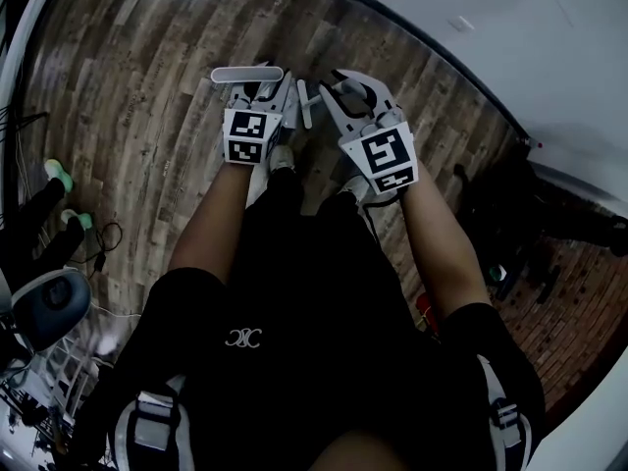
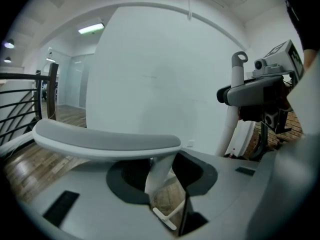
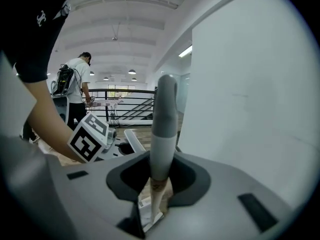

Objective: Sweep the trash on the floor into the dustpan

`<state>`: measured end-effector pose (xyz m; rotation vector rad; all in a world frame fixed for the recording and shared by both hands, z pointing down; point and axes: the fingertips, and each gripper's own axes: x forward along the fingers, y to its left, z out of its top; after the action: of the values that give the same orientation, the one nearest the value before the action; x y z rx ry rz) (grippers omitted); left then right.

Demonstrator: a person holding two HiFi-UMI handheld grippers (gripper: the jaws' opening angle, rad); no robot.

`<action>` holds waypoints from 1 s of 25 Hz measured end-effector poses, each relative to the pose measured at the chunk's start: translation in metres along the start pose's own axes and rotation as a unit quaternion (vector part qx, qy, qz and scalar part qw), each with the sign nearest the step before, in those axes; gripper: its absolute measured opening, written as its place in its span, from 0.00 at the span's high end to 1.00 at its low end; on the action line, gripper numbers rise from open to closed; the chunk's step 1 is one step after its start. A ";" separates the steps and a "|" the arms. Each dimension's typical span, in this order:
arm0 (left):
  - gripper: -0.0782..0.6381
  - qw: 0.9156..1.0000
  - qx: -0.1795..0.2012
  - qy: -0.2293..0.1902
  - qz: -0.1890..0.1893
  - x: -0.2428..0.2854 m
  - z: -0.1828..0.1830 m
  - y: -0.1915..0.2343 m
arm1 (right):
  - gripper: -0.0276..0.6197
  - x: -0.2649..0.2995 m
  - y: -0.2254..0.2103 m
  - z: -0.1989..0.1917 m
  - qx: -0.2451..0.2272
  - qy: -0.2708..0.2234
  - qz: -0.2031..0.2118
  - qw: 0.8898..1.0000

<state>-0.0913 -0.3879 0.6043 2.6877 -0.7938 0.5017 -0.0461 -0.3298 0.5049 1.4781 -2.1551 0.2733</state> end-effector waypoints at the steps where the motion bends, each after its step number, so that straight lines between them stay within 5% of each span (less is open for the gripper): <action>1: 0.72 1.000 0.002 0.002 0.000 0.000 0.000 0.000 | 0.81 -0.003 -0.003 0.000 0.005 0.000 -0.007 1.000; 7: 0.72 1.000 -0.010 0.012 0.005 -0.001 0.004 0.001 | 0.81 -0.044 -0.035 0.003 0.062 -0.014 -0.073 0.995; 13: 0.72 1.000 -0.008 0.010 0.008 -0.004 0.029 -0.011 | 0.81 -0.106 -0.072 0.015 0.137 -0.054 -0.150 0.978; 25: 0.72 0.999 0.019 -0.027 0.001 -0.036 0.125 -0.092 | 0.81 -0.239 -0.129 0.014 0.168 -0.097 -0.241 0.951</action>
<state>-0.0370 -0.3430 0.4615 2.7467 -0.8093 0.4526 0.1341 -0.1914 0.3549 2.2528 -1.8687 0.3389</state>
